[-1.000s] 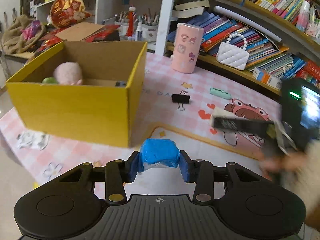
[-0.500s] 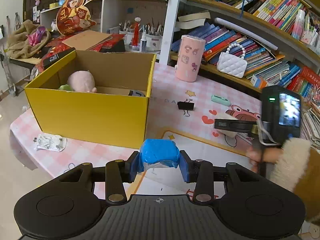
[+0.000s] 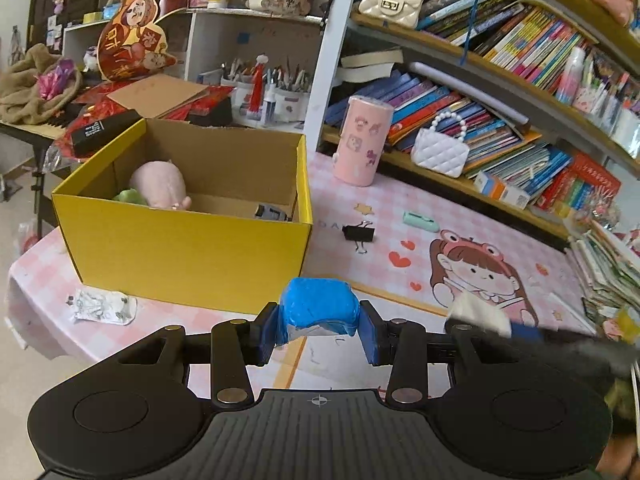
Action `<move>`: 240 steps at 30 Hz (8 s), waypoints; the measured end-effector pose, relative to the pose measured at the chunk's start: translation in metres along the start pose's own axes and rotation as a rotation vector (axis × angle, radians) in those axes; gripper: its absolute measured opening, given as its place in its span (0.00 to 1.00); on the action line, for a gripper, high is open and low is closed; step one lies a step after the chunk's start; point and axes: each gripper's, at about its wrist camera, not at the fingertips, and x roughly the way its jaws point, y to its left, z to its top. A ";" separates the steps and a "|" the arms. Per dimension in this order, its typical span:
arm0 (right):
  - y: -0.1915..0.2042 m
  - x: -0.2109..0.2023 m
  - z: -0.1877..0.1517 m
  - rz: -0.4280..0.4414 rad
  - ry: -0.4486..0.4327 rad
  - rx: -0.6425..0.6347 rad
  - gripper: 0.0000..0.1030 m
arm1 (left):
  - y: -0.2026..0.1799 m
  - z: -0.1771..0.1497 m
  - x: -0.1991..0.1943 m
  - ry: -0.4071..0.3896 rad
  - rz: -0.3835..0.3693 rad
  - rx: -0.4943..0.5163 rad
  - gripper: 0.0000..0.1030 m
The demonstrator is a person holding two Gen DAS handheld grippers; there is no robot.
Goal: Organize objects
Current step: 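Carry the blue block with the left tool while the right tool carries the sponge toward the box, then lower the blue block and white sponge into the yellow box and open both tools, then withdraw both tools from the box toward the black clip and mint-green clip, then grasp the black binder clip with the left tool while the right tool grasps the mint-green clip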
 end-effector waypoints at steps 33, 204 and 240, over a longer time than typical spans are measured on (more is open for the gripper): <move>0.201 -0.055 -0.072 -0.012 0.042 -0.085 0.47 | 0.158 -0.025 -0.087 -0.020 -0.082 0.011 0.39; -0.053 -0.018 -0.050 -0.256 0.134 0.031 0.91 | -0.067 -0.026 0.063 0.292 -0.063 0.093 0.94; -0.127 0.095 0.045 -0.214 -0.012 0.036 0.87 | -0.112 0.063 0.201 0.110 0.131 0.036 0.76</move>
